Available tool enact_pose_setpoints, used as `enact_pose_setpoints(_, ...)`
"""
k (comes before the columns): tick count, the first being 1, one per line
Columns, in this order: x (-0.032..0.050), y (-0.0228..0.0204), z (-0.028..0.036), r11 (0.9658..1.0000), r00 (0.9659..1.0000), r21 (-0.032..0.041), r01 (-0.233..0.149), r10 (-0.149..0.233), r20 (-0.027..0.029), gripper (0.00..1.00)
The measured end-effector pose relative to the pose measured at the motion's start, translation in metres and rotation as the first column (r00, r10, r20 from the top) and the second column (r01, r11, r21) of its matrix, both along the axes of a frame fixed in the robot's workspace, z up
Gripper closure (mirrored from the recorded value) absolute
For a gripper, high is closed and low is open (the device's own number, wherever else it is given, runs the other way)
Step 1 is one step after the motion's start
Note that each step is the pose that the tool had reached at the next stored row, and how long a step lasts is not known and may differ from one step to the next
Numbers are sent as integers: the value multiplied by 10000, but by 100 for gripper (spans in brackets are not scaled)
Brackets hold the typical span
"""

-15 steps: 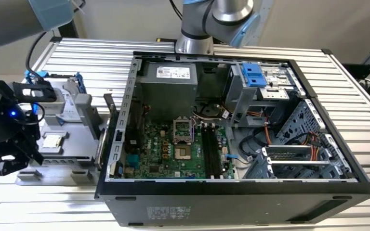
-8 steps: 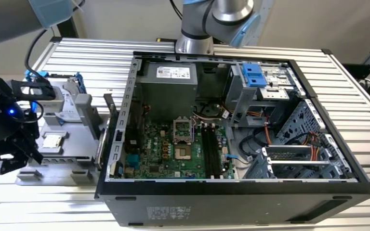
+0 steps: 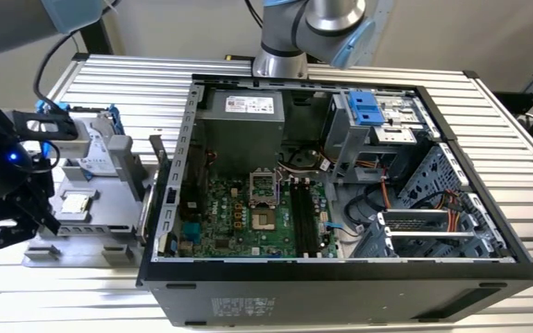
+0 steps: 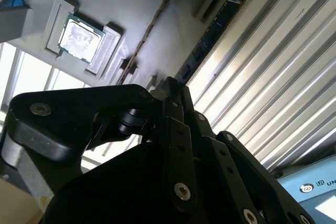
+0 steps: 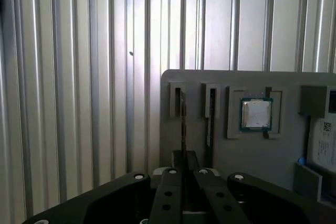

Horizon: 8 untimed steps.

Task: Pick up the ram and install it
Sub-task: 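Pick up the ram and move it above insertion slot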

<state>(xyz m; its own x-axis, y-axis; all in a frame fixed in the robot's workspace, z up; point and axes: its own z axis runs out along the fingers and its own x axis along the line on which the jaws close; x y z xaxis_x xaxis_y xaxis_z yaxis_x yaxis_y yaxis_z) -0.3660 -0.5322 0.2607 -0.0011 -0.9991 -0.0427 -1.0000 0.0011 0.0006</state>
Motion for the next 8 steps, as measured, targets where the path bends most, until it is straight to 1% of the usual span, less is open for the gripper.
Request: enact_pose_setpoints(8, -1, 1, 165, 10000, 10000, -11, 1, -1, 1, 100)
